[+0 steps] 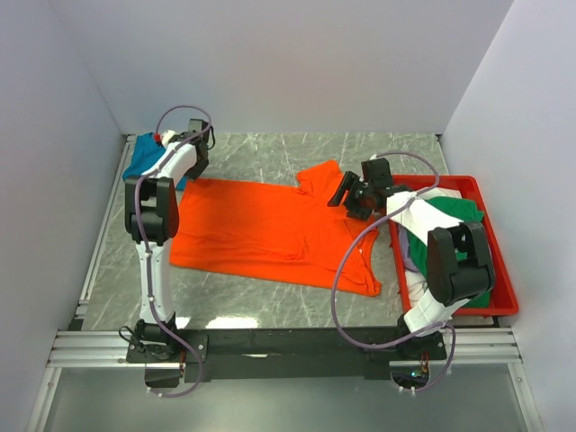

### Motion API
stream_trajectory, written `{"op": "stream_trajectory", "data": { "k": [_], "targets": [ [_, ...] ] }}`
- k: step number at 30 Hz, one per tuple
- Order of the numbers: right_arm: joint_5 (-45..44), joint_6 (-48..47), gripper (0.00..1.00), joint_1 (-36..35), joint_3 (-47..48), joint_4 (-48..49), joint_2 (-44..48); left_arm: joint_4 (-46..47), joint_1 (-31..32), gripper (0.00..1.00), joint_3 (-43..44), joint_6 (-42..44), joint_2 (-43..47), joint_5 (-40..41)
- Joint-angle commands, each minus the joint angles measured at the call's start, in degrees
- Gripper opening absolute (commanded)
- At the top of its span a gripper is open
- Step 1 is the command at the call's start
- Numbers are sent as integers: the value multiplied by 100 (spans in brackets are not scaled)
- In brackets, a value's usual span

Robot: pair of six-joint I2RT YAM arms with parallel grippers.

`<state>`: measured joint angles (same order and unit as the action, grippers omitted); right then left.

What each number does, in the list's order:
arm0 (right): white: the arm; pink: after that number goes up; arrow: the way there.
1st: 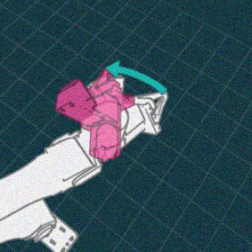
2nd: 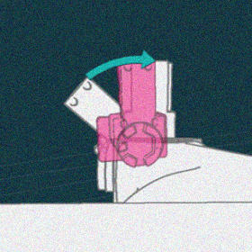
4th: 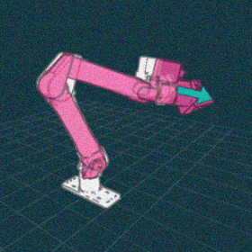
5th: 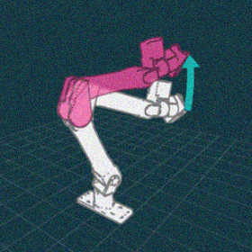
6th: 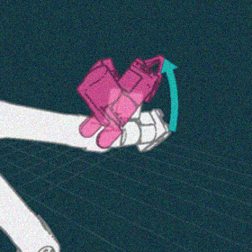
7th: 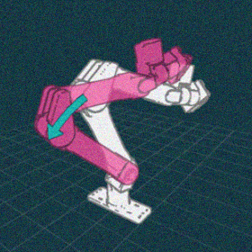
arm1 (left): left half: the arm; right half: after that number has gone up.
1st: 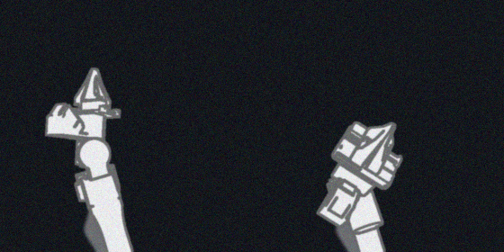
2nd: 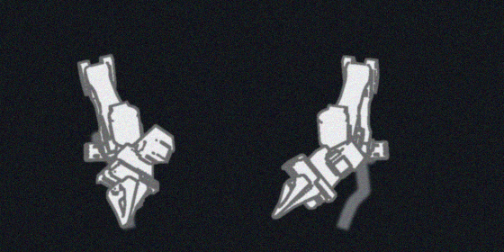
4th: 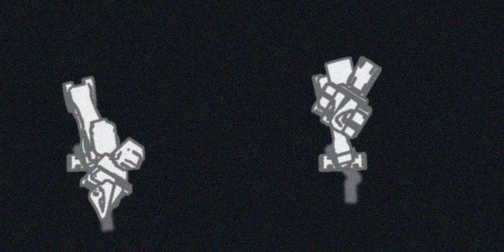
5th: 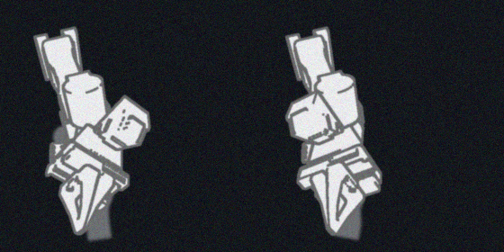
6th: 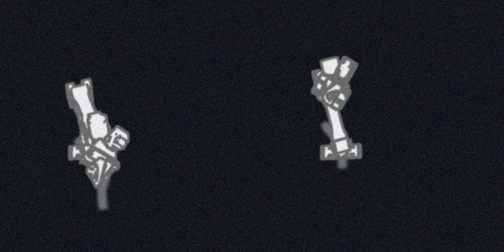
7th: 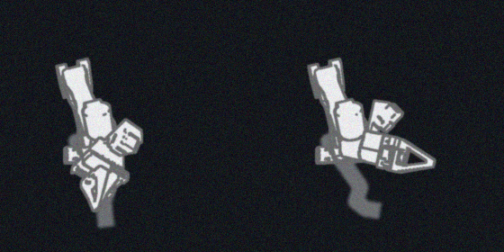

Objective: Fold and stack the t-shirts
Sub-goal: Fold the tshirt

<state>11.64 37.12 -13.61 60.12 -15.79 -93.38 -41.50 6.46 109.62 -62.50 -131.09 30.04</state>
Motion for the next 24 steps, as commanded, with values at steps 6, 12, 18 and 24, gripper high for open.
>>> {"op": "stream_trajectory", "data": {
  "k": [6,12,18,24],
  "targets": [
    [172,-153,75,121,728,85,-566,-25,13,29,191,-70,-13,72],
    [260,-311,75,253,1413,67,-1102,10,5,7,112,27,-49,37],
    [243,-531,76,385,2318,41,-1857,361,-13,1,-143,290,250,-34],
    [-170,-610,76,385,3486,-327,-2806,677,-13,1,-319,528,531,-235]
  ]
}}
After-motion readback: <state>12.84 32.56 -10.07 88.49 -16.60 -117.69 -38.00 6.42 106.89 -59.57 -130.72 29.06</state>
